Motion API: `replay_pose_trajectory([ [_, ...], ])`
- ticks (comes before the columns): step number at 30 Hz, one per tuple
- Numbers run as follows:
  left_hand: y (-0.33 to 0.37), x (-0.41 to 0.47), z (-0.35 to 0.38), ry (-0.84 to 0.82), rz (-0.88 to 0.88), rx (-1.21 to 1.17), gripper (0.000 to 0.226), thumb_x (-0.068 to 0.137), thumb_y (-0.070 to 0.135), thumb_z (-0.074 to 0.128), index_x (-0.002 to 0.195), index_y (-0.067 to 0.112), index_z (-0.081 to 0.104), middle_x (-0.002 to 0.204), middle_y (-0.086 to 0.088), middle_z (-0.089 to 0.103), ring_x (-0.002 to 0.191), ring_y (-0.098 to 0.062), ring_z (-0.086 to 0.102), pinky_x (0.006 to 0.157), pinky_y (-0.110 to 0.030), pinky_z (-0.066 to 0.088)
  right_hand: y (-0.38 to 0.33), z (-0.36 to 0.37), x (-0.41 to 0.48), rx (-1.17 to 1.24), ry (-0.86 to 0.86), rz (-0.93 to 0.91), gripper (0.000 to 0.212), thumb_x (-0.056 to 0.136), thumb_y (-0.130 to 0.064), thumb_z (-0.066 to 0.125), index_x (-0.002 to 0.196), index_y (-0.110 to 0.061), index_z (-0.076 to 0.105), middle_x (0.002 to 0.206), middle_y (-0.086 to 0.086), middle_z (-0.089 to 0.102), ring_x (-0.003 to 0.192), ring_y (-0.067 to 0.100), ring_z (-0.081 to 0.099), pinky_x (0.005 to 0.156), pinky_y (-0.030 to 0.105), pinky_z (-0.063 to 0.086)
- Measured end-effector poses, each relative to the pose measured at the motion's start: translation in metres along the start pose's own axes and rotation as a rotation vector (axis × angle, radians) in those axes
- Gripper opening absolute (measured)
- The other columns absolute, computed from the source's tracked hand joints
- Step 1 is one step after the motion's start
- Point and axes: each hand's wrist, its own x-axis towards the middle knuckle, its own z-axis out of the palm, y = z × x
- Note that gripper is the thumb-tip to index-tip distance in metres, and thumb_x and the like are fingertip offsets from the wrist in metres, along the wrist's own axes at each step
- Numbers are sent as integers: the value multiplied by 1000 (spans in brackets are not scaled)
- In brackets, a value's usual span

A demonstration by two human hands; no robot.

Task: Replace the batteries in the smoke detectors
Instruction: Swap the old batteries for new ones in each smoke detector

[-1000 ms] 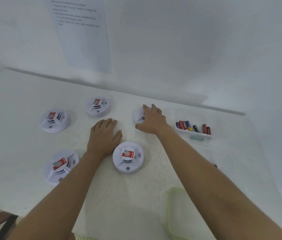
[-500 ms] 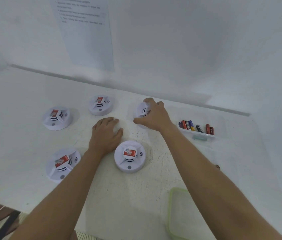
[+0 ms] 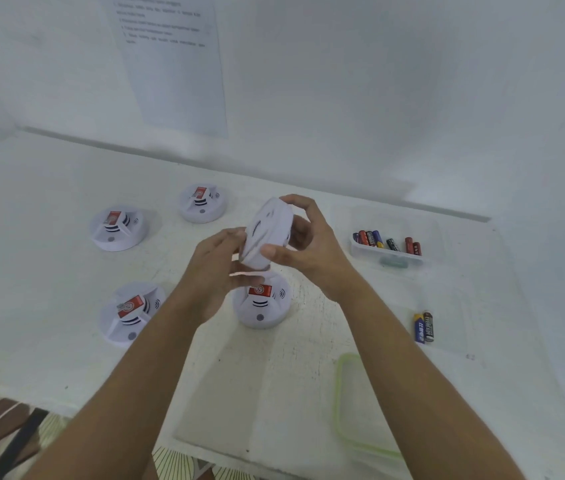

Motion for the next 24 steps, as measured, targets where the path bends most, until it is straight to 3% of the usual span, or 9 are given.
replay_pose_trajectory([
  [2,0,-10,-1,-43,2,-99,28,105,17,43,119,6,64,107,-15,73,88,-28,73,70,-36,61,3,0,-8,43,-63,28,78,64,-25,89,130,-30,46,125,11,66,115,22,66,98,40,55],
  [4,-2,-15,-5,-50,25,-129,26,104,15,44,118,5,65,108,-14,73,93,-26,72,72,-34,60,4,-1,-14,13,-102,68,85,67,-14,92,137,-25,45,133,3,62,117,17,66,95,36,57],
  [7,-7,-20,-10,-62,73,-55,23,102,17,48,115,8,66,109,-10,73,97,-25,72,72,-30,59,4,-4,-23,-87,-153,67,88,69,-2,91,143,-20,45,136,-4,60,120,11,62,95,31,56],
  [12,-10,-27,-11,-59,169,130,26,95,26,62,119,18,66,117,-1,70,101,-22,70,76,-38,60,-2,-9,-34,-147,-189,52,88,69,4,88,141,-22,45,133,-9,59,124,10,58,94,34,57],
  [16,-6,-26,-10,13,367,545,35,87,42,71,121,40,61,121,18,57,102,0,59,82,-17,49,-5,-19,-43,-133,-187,76,88,68,5,88,140,-24,47,128,-11,60,118,10,61,79,29,58],
  [19,3,-26,-6,-73,487,711,45,75,54,73,118,47,61,120,21,52,106,4,50,77,-3,35,-9,-29,-48,-127,-189,85,88,67,6,88,139,-25,47,128,-5,60,117,13,62,72,28,58],
  [24,15,-20,5,-228,538,774,66,64,59,82,124,47,59,121,21,54,114,5,47,81,-5,34,-16,-47,-53,-129,-166,70,89,66,10,88,139,-24,47,130,-4,57,117,11,61,73,32,60],
])
